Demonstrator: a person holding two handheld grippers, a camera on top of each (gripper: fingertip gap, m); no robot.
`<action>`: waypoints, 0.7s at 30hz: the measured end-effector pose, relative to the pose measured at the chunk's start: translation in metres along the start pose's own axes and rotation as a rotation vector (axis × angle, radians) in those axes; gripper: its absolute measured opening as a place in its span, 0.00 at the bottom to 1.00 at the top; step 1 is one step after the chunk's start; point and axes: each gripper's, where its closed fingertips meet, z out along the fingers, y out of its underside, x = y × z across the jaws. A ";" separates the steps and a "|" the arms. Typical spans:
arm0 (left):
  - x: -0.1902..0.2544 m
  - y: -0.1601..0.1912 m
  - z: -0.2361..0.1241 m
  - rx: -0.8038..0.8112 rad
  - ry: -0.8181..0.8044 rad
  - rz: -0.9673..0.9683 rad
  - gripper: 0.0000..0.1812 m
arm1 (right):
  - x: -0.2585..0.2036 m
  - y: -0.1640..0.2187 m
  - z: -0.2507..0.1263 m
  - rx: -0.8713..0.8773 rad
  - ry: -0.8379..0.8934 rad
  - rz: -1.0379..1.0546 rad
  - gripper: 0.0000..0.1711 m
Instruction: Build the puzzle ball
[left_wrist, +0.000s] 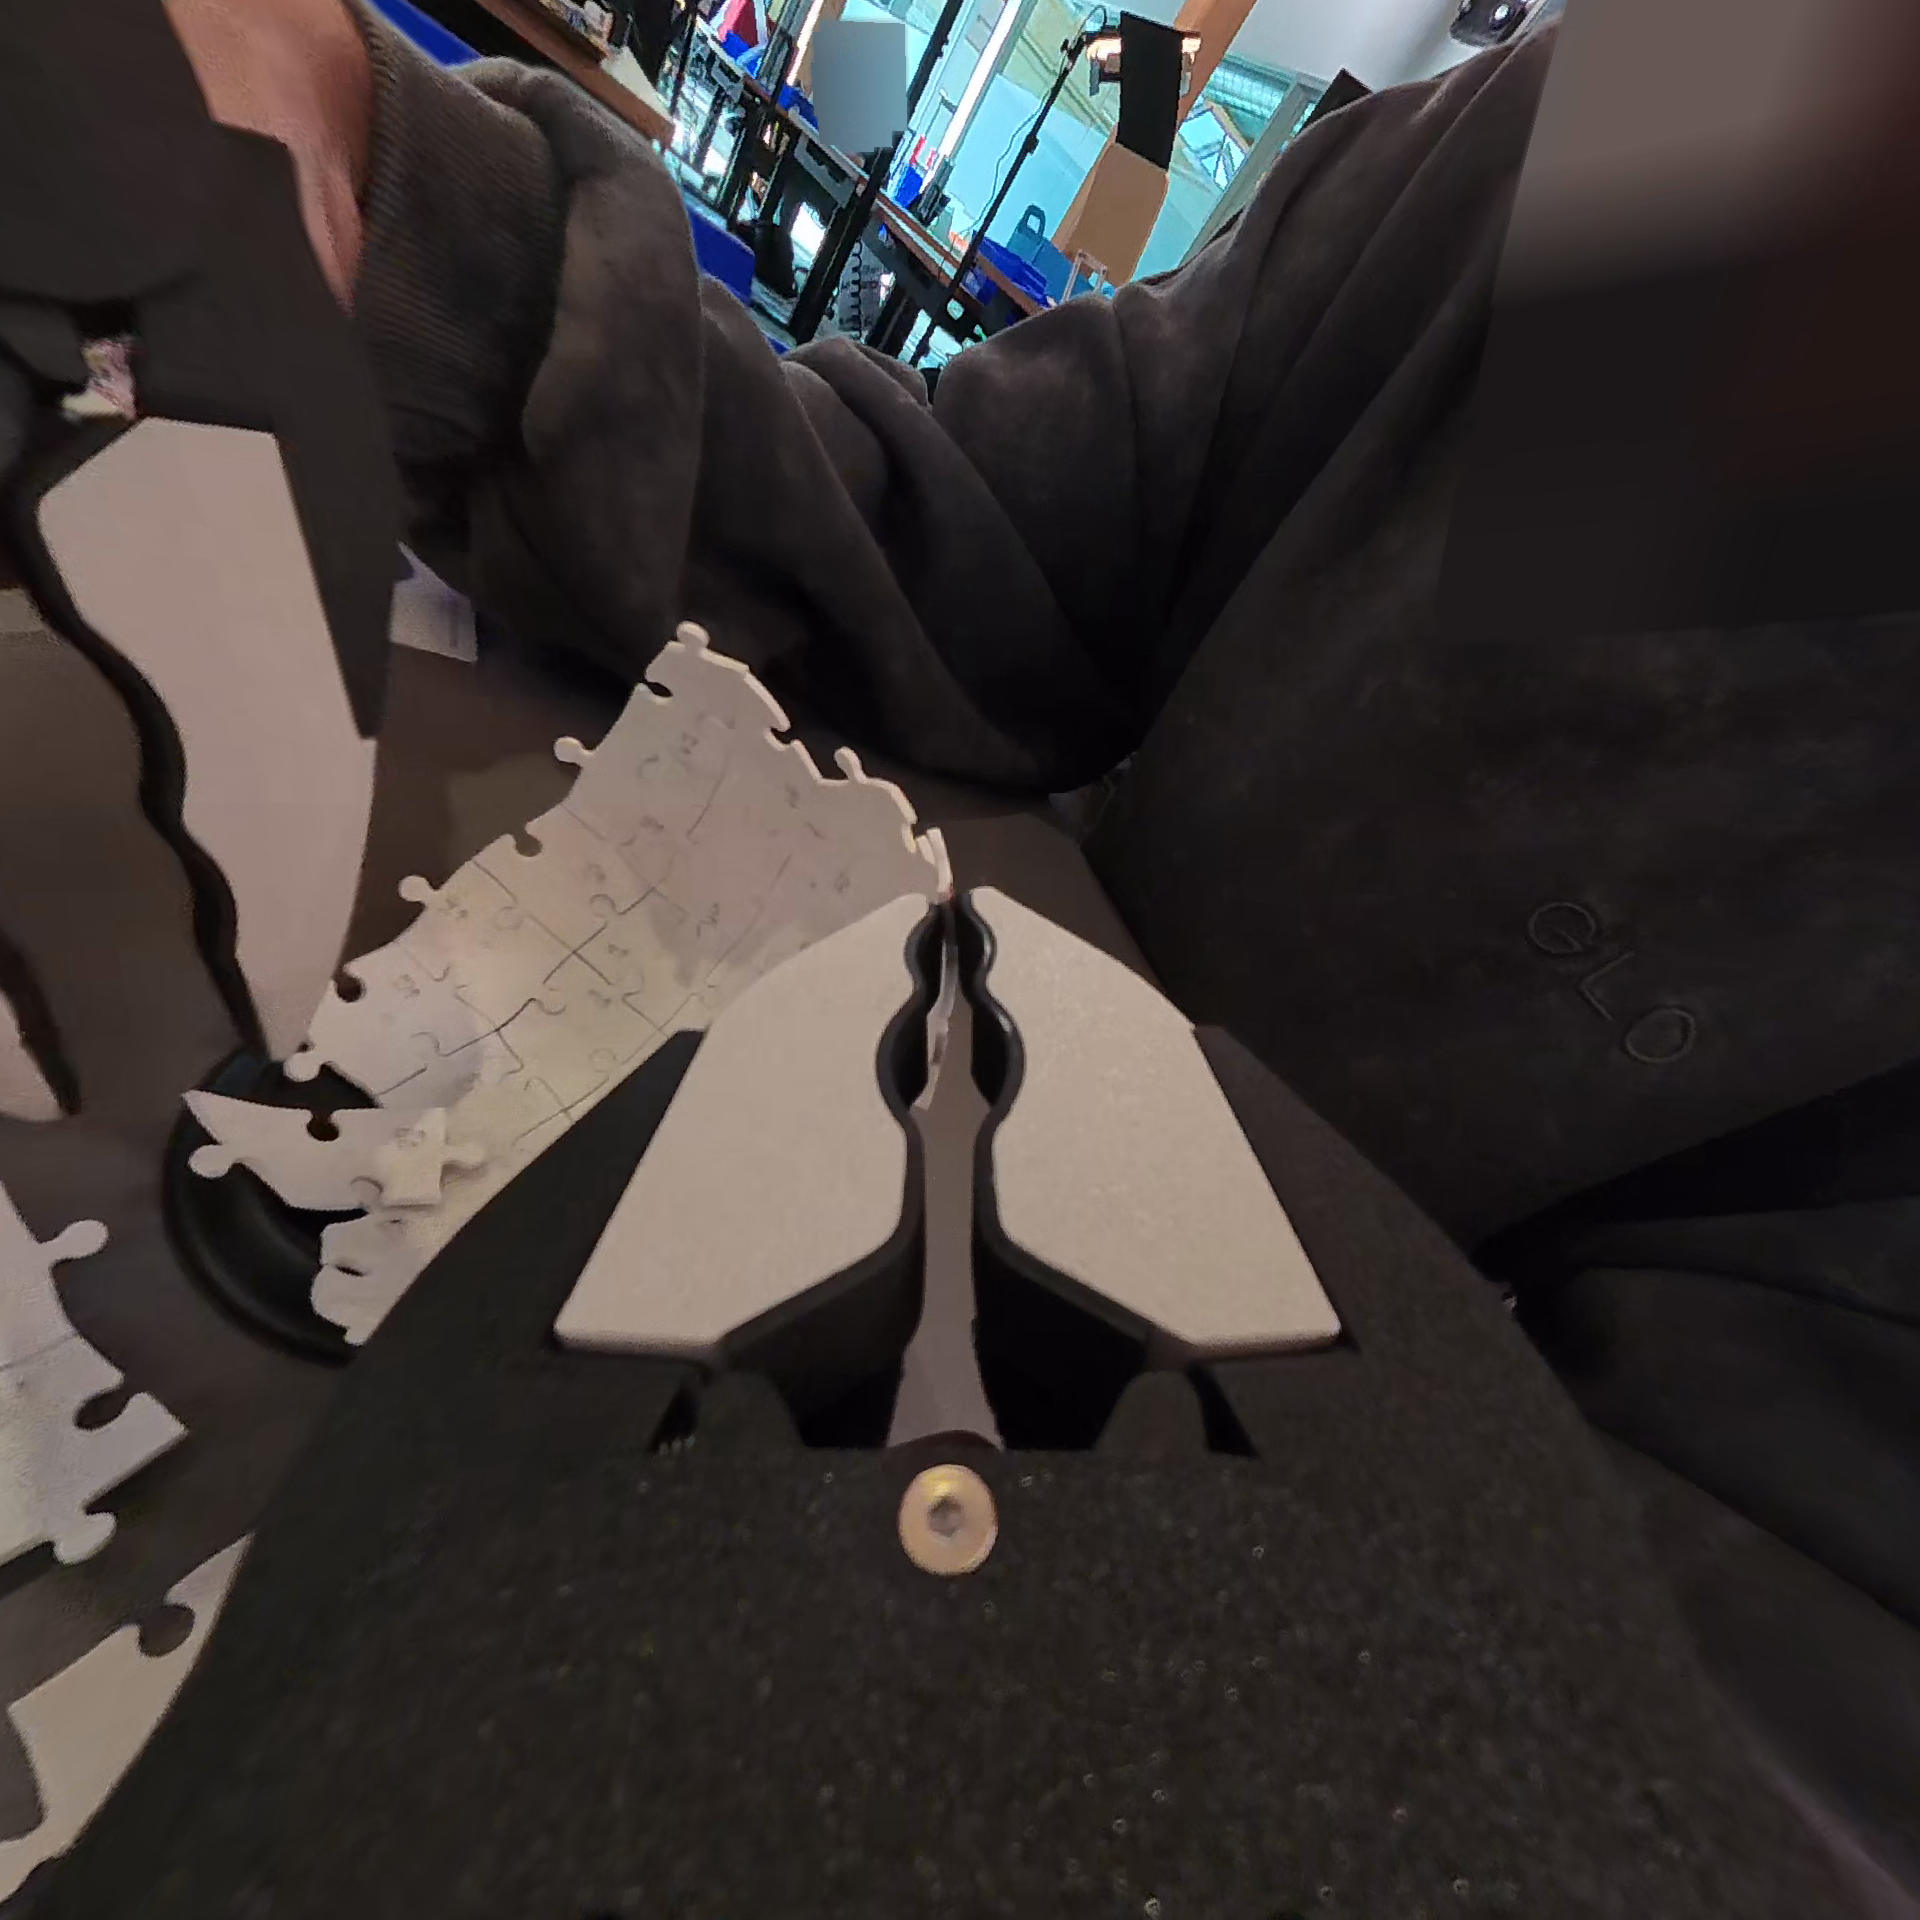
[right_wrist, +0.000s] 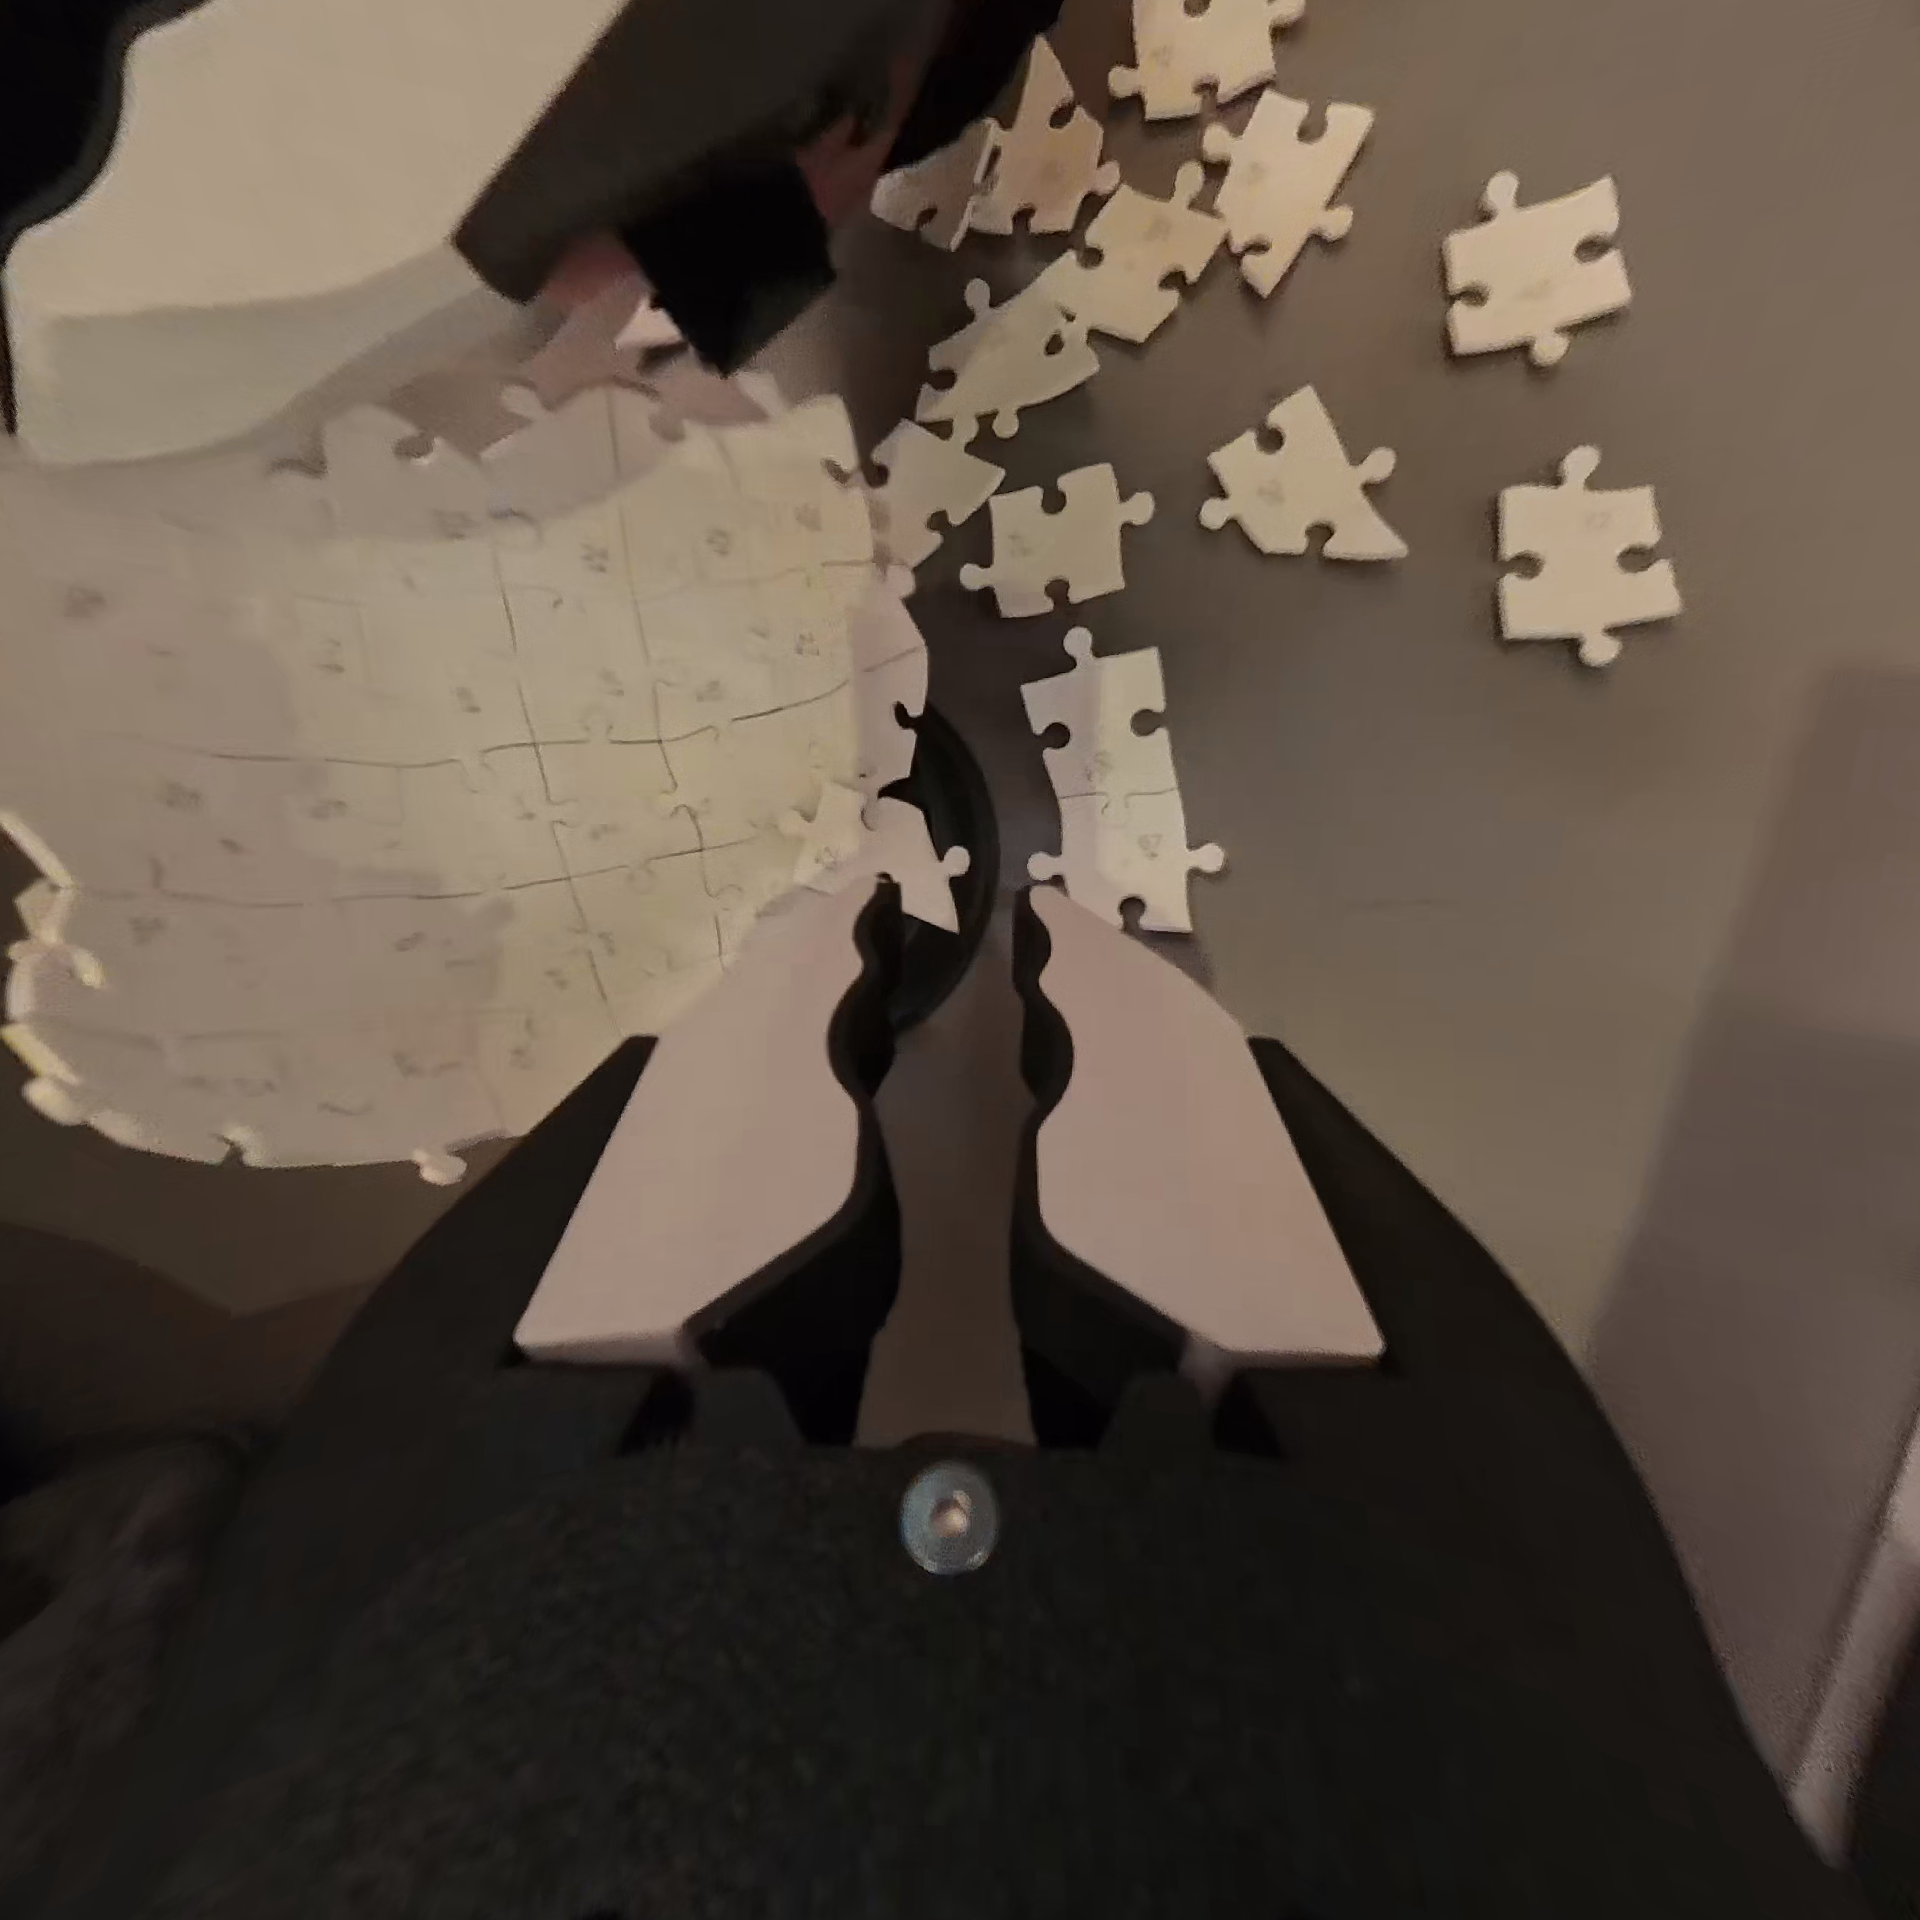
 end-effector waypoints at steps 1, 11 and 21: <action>0.000 0.001 0.001 -0.006 -0.002 0.003 0.01 | 0.000 0.001 0.003 0.002 -0.019 0.024 0.14; -0.001 0.003 0.003 -0.025 -0.015 0.013 0.01 | -0.005 0.006 0.013 -0.018 -0.112 0.082 0.02; 0.003 0.014 0.006 -0.207 -0.080 0.089 0.01 | -0.006 -0.003 -0.028 -0.031 0.034 0.020 0.01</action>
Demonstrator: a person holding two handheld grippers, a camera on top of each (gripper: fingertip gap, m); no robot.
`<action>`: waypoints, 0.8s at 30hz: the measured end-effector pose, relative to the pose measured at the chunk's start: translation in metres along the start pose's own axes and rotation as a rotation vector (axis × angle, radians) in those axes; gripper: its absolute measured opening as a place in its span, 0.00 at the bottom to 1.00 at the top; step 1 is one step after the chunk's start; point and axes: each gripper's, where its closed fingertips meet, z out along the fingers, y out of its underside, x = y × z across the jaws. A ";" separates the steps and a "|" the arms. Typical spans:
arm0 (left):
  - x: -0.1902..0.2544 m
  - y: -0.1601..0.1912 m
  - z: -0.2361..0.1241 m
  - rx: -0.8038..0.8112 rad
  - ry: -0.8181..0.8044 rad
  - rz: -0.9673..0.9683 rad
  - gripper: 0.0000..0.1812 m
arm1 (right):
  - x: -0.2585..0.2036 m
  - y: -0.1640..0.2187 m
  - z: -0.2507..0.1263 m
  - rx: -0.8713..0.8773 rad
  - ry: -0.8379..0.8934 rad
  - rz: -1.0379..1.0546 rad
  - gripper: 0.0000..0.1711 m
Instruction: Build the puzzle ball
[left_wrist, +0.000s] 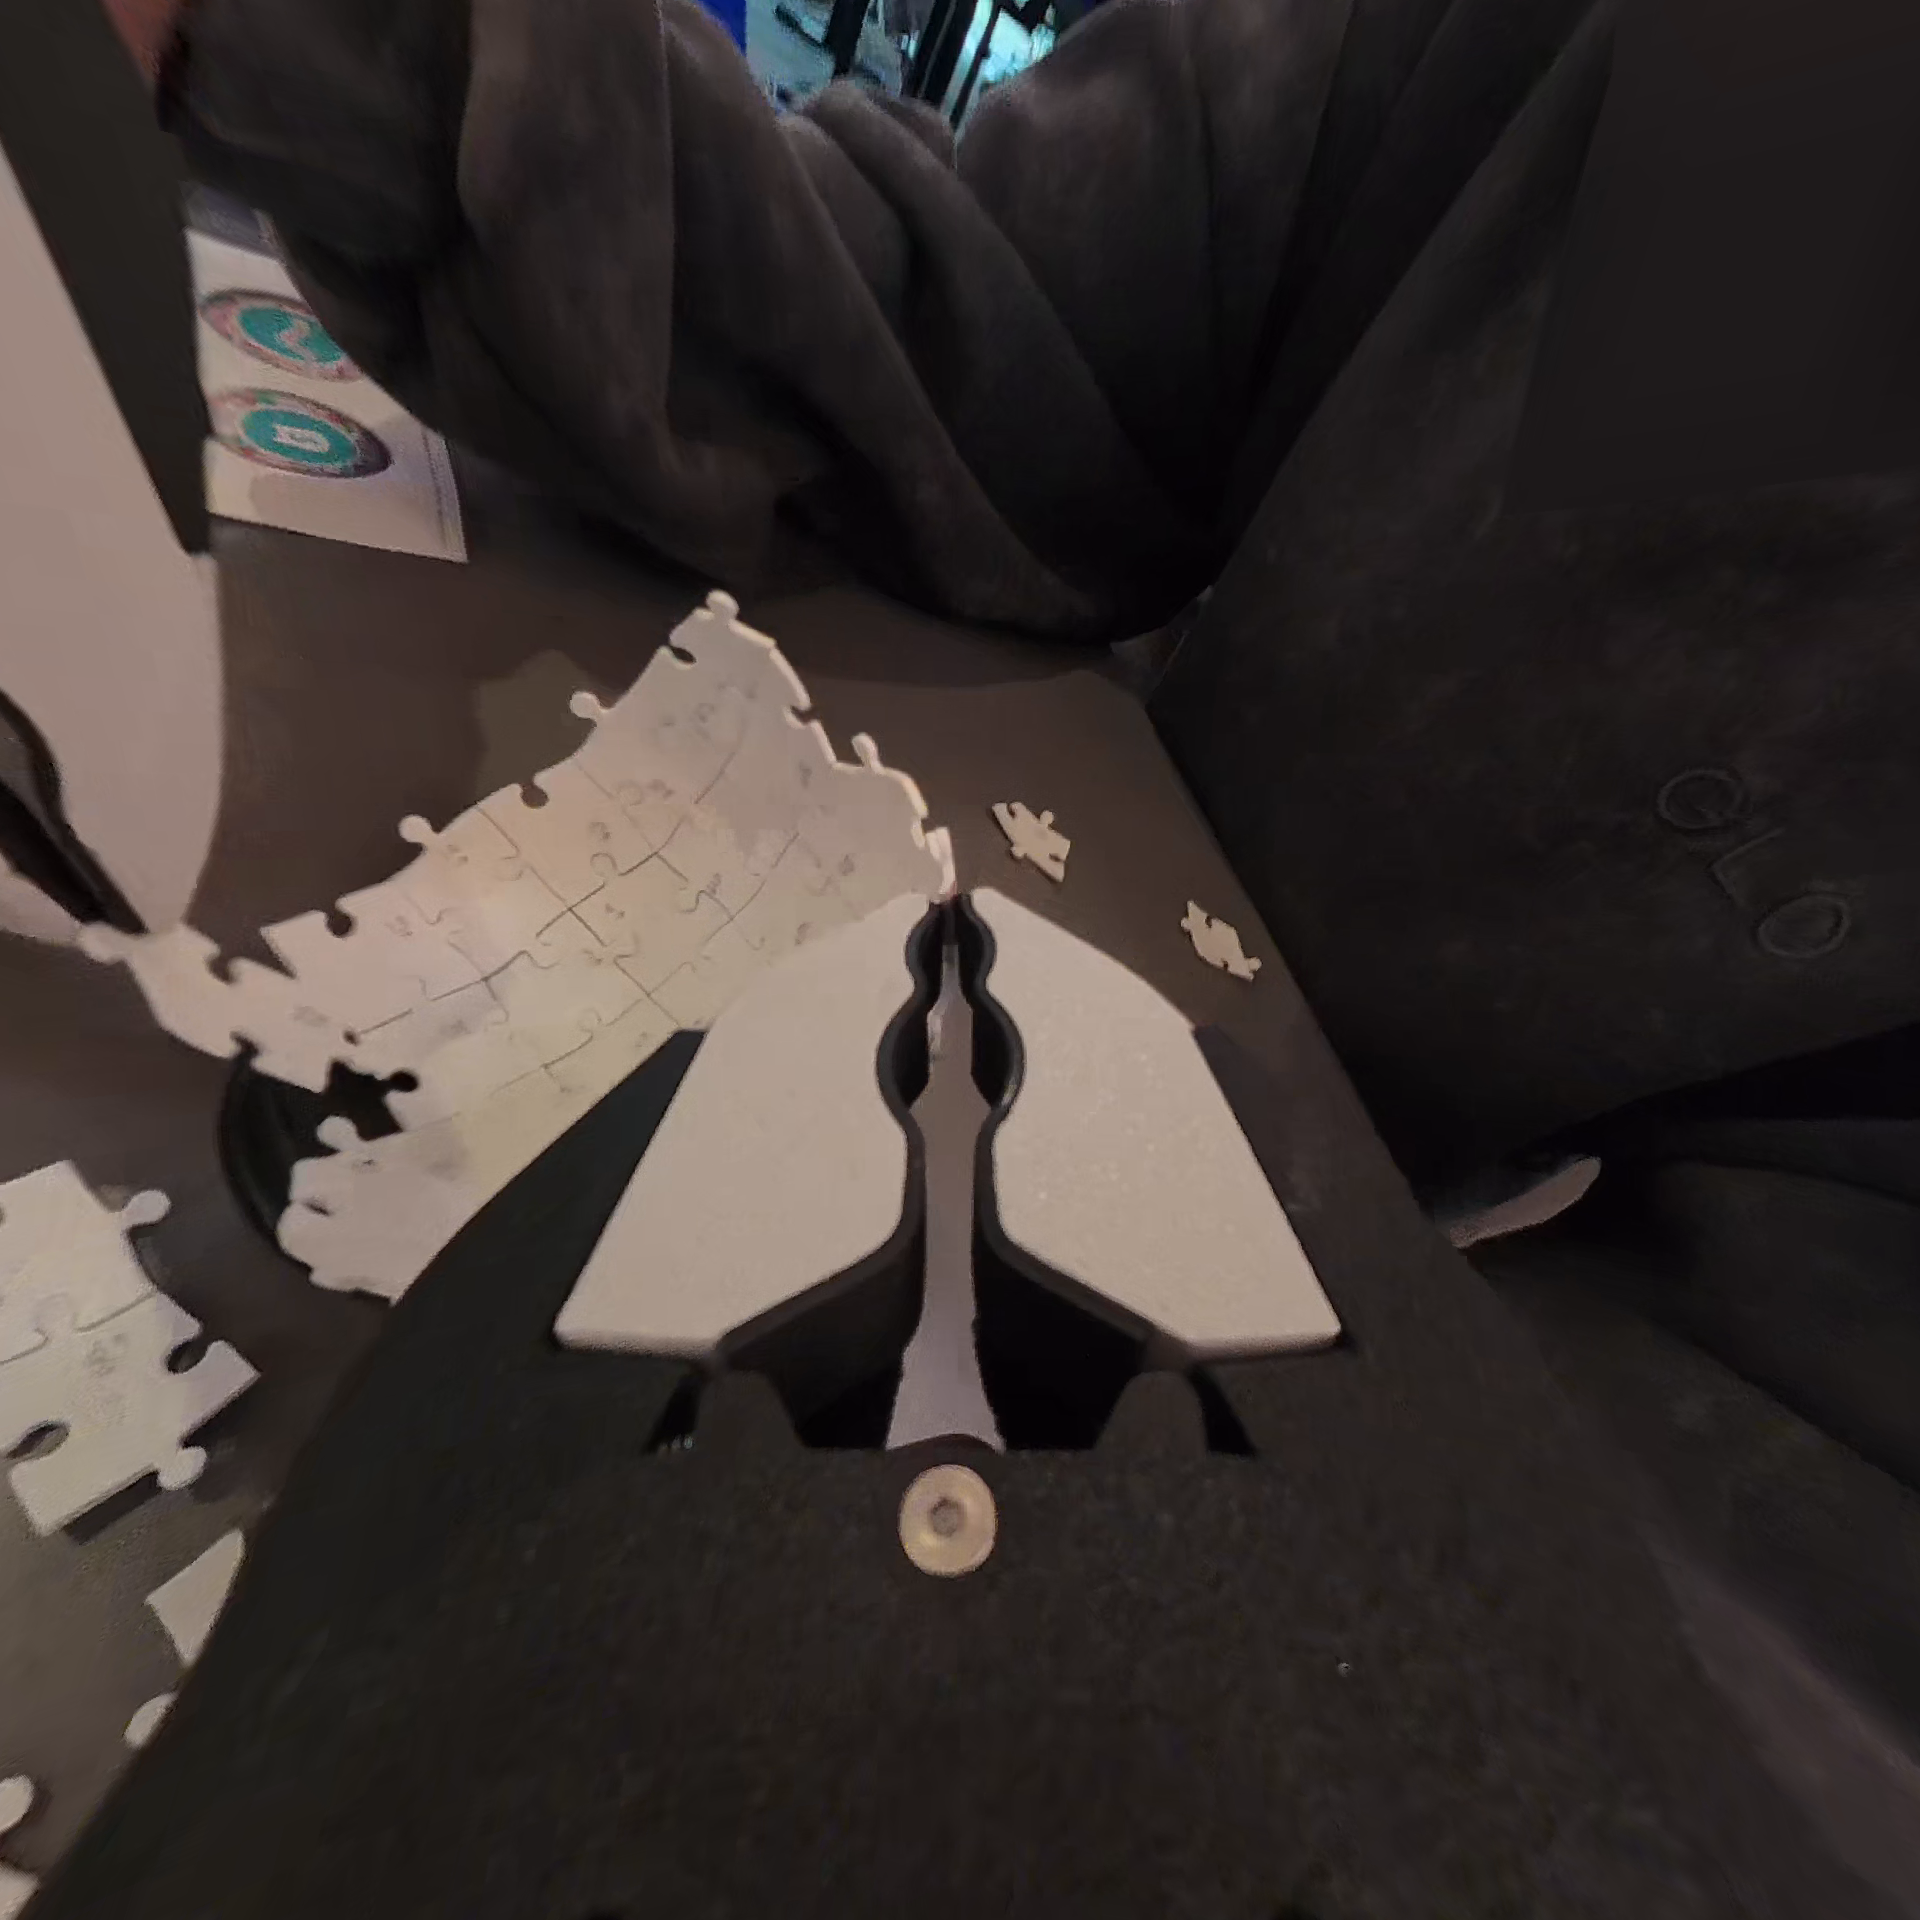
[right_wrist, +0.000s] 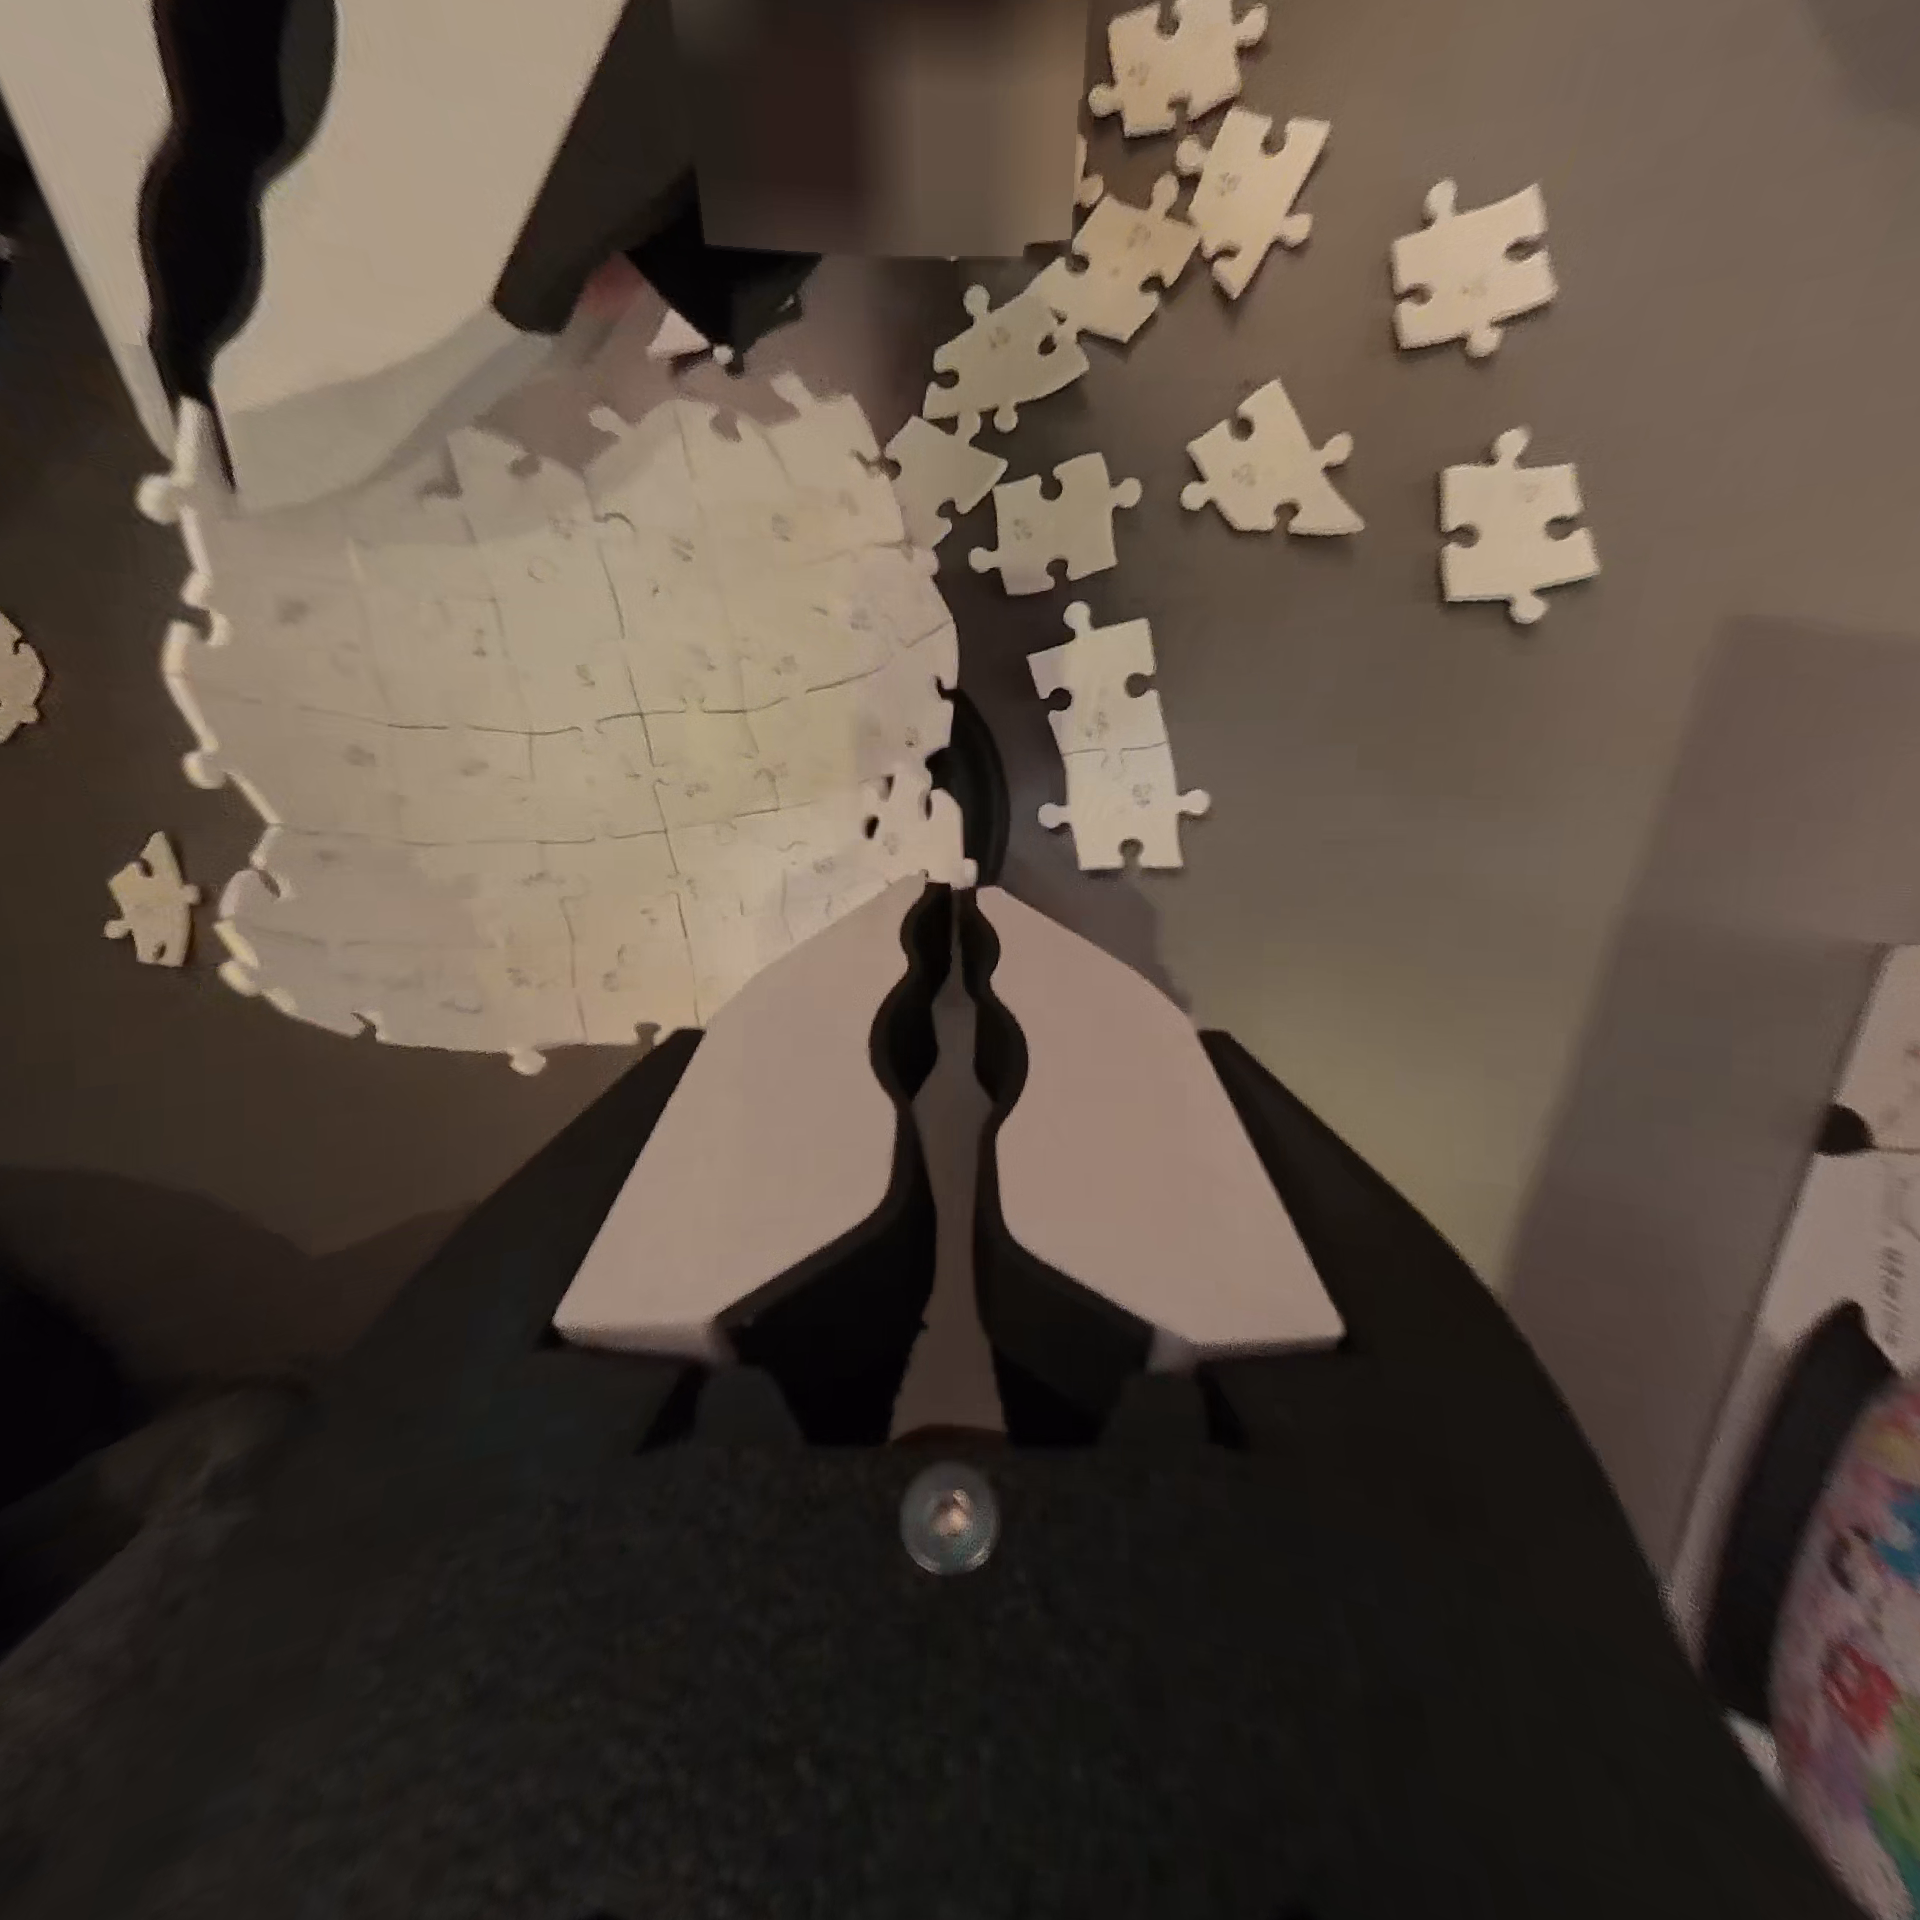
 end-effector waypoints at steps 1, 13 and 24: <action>0.001 0.001 0.002 -0.027 -0.018 0.020 0.01 | 0.001 -0.001 -0.006 -0.003 0.032 -0.005 0.01; -0.013 0.016 0.014 -0.238 -0.238 0.118 0.01 | -0.002 -0.002 -0.028 -0.029 0.137 -0.006 0.01; 0.002 -0.023 -0.017 -0.075 -0.409 0.163 0.18 | -0.008 -0.015 -0.050 0.005 0.218 -0.043 0.01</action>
